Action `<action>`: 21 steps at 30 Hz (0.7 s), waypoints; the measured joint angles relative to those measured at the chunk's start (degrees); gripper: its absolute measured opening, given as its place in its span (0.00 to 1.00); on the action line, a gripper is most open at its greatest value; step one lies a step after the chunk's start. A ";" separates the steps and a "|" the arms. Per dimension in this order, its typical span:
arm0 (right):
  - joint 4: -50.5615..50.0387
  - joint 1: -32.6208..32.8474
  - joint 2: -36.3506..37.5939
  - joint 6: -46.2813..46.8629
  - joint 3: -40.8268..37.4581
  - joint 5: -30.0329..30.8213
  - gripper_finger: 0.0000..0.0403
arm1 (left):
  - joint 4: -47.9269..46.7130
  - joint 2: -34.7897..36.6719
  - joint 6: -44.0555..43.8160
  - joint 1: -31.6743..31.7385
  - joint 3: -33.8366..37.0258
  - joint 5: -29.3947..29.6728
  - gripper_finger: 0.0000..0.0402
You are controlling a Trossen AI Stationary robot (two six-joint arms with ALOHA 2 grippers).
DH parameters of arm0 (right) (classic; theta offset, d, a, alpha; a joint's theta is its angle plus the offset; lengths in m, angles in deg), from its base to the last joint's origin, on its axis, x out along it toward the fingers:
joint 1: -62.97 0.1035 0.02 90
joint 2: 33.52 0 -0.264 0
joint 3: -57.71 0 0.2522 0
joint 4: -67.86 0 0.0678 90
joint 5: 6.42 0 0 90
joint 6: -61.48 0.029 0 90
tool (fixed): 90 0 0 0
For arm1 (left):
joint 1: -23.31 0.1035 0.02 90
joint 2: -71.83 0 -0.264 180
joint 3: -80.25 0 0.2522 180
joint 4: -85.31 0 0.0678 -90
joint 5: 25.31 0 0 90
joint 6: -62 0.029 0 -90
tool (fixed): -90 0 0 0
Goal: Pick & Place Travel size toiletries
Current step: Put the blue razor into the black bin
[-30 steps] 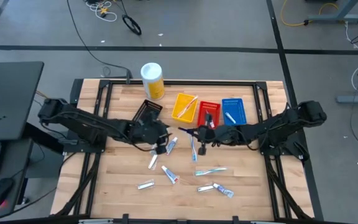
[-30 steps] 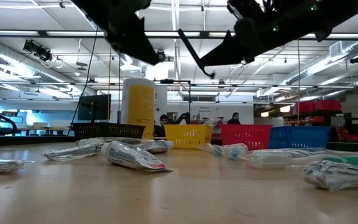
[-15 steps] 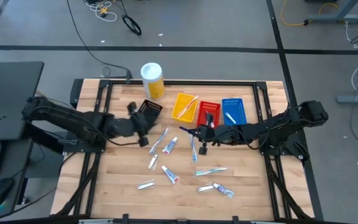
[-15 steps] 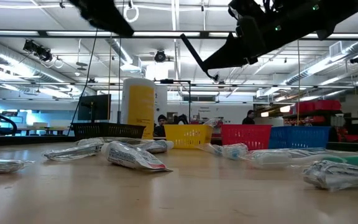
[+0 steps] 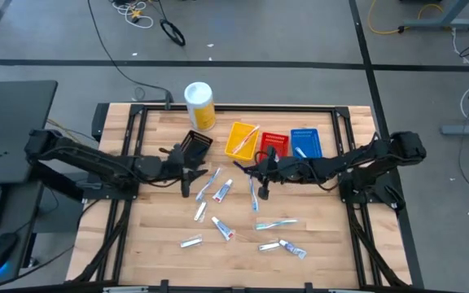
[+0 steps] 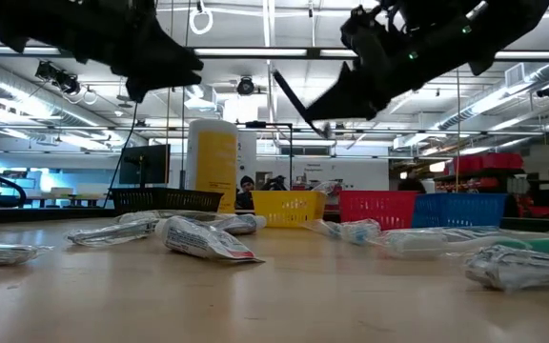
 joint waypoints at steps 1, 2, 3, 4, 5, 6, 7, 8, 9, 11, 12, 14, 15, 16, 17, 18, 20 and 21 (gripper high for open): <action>1.53 -0.16 -0.12 -0.08 -0.05 -1.91 0.06 | 2.92 -1.45 0.02 0.02 0.18 -1.18 0.40; 4.34 -0.27 -0.62 -0.13 -0.10 -3.81 0.06 | 5.83 -2.88 0.09 0.02 0.42 -2.02 0.40; 7.50 -0.34 -1.30 -0.15 -0.04 -5.60 0.06 | 8.30 -4.44 0.57 0.00 0.57 -2.08 0.40; 9.16 -0.40 -1.63 -0.15 -0.02 -6.64 0.06 | 11.04 -6.12 1.16 -0.04 0.57 -2.45 0.40; 10.59 -0.44 -1.97 -0.15 -0.04 -7.58 0.06 | 14.03 -7.76 1.79 -0.02 0.59 -2.82 0.40; 12.29 -0.46 -2.61 -0.17 -0.04 -8.42 0.06 | 17.69 -9.41 2.65 0.05 0.57 -3.44 0.40; 13.13 -0.51 -3.13 -0.21 -0.04 -9.12 0.06 | 21.62 -10.89 3.20 0.11 0.57 -3.83 0.40; 12.89 -0.49 -3.30 -0.27 -0.06 -9.20 0.06 | 25.62 -12.46 3.93 0.11 0.57 -4.45 0.40; 13.15 -0.49 -3.58 -0.36 -0.09 -9.19 0.06 | 28.83 -14.22 4.16 0.13 0.26 -4.91 0.40; 14.29 -0.50 -4.13 -0.36 -0.05 -9.21 0.06 | 31.55 -16.87 5.33 0.22 -0.34 -5.42 0.40; 14.42 -0.49 -4.16 -0.36 -0.07 -9.20 0.06 | 32.02 -18.32 5.50 0.32 -1.16 -5.75 0.40; 15.98 -0.51 -4.36 -0.36 -0.07 -9.19 0.06 | 32.19 -20.38 5.50 0.71 -2.56 -6.94 0.40; 16.55 -0.49 -4.44 -0.24 -0.04 -9.20 0.06 | 32.20 -21.55 5.49 0.88 -3.29 -7.77 0.40; 16.79 -0.49 -4.46 0.14 -0.05 -9.30 0.06 | 32.09 -22.69 5.51 0.97 -4.22 -8.62 0.40; 17.69 -0.50 -4.55 0.26 -0.07 -10.17 0.06 | 32.12 -23.66 5.63 1.05 -4.93 -8.81 0.40; 18.45 -0.51 -4.61 0.22 -0.07 -11.15 0.06 | 32.04 -24.37 5.94 1.10 -5.60 -8.68 0.40; 18.43 -0.49 -4.71 0.17 -0.04 -11.74 0.06 | 32.32 -25.66 6.85 1.15 -7.06 -7.97 0.40; 18.16 -0.49 -4.78 0.20 -0.04 -11.79 0.06 | 32.28 -26.08 7.24 1.22 -7.59 -8.02 0.40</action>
